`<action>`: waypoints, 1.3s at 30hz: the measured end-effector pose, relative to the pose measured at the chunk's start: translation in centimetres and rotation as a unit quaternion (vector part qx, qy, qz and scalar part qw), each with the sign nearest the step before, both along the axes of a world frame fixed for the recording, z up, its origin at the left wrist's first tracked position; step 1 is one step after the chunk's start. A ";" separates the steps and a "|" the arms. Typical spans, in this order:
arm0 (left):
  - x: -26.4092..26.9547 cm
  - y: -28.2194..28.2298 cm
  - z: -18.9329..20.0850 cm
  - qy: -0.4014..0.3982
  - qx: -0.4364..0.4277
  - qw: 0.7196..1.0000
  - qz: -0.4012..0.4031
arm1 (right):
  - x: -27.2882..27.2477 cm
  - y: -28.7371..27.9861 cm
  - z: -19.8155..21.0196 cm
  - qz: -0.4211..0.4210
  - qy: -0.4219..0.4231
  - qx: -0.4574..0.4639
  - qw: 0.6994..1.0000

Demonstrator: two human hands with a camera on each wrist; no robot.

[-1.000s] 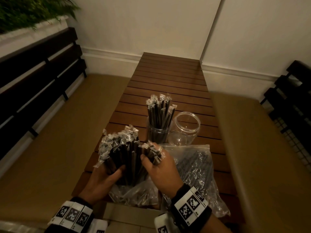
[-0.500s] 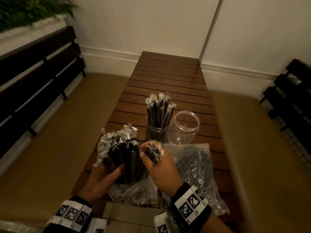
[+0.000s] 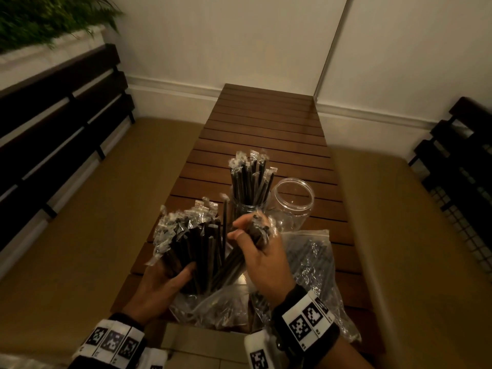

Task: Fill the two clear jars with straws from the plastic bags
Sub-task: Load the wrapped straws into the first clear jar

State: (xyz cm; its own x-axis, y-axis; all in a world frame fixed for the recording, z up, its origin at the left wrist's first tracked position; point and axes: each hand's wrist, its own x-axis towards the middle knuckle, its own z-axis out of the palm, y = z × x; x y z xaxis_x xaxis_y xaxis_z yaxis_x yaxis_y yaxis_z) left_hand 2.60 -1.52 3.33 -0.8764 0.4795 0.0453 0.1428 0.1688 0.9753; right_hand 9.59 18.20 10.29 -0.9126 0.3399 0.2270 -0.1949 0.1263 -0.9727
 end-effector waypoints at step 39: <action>-0.3 0.8 0.2 -0.019 0.008 1.000 -0.017 | -1.3 0.4 3.9 -0.015 -0.034 -0.038 0.999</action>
